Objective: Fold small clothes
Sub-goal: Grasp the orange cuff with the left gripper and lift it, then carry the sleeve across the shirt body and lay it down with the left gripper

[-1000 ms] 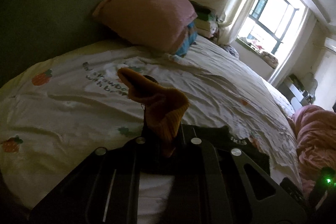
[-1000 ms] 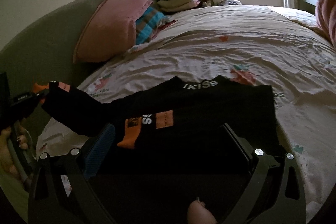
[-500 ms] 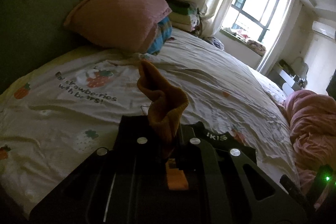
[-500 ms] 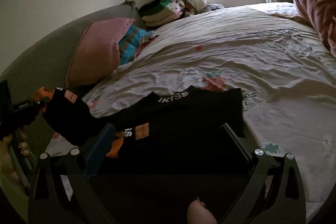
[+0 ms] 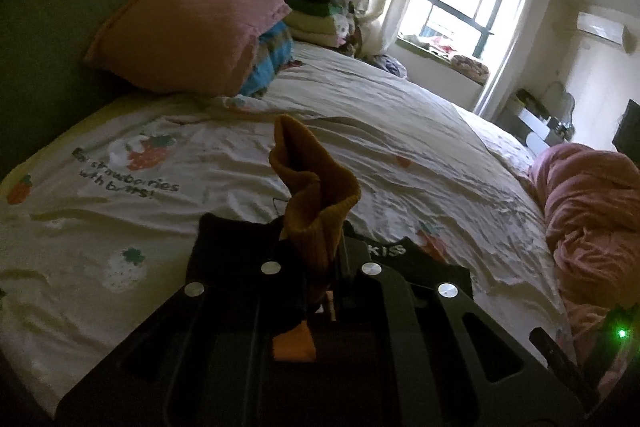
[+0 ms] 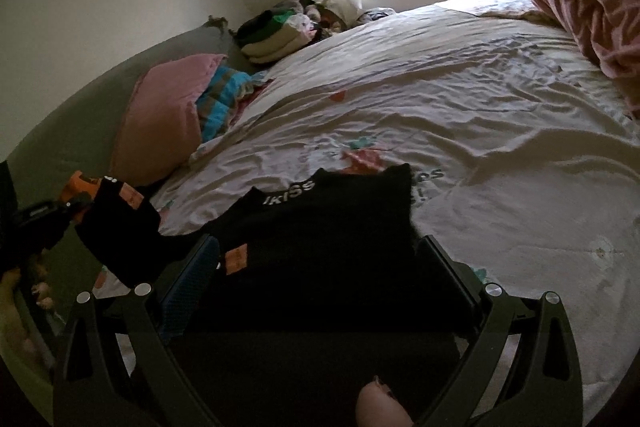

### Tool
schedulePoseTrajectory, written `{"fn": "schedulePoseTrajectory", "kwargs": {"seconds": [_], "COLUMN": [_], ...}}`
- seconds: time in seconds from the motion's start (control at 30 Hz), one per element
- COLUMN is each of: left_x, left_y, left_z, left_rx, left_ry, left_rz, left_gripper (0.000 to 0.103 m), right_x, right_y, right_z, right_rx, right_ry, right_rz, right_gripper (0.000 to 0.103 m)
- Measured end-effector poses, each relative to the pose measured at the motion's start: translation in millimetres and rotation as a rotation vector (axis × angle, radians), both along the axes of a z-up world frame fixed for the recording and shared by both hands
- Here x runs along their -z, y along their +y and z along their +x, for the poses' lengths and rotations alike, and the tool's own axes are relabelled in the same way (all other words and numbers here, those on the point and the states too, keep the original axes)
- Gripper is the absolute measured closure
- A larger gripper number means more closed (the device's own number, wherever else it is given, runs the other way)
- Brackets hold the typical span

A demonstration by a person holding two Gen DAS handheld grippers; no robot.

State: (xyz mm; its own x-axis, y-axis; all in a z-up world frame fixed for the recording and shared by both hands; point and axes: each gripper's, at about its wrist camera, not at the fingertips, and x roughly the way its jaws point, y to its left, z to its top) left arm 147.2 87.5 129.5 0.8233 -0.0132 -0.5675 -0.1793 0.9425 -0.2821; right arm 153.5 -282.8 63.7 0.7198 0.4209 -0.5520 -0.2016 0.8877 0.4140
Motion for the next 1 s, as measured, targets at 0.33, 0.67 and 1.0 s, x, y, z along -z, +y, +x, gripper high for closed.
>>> {"fn": "schedulePoseTrajectory", "kwargs": {"seconds": [0.33,0.67,1.0], "left_x": [26,66,99], "left_y": [-49,-93,-144], "left_z": [21,30,28], "left_rx": [0.097,0.198,0.334], "left_ry": [0.057,0.144,0.211], "left_rz": [0.021,0.077,0.134], "left_gripper": [0.1,0.1,0.1], "right_x": [9,11,14], "right_y": [-23,-42,-64], "right_z": [3,0,-5], "right_rx": [0.043,0.101,0.154], "right_ry": [0.01,0.013,0.033], "right_rz": [0.006,-0.01,-0.012], "right_gripper": [0.005,0.005,0.005]}}
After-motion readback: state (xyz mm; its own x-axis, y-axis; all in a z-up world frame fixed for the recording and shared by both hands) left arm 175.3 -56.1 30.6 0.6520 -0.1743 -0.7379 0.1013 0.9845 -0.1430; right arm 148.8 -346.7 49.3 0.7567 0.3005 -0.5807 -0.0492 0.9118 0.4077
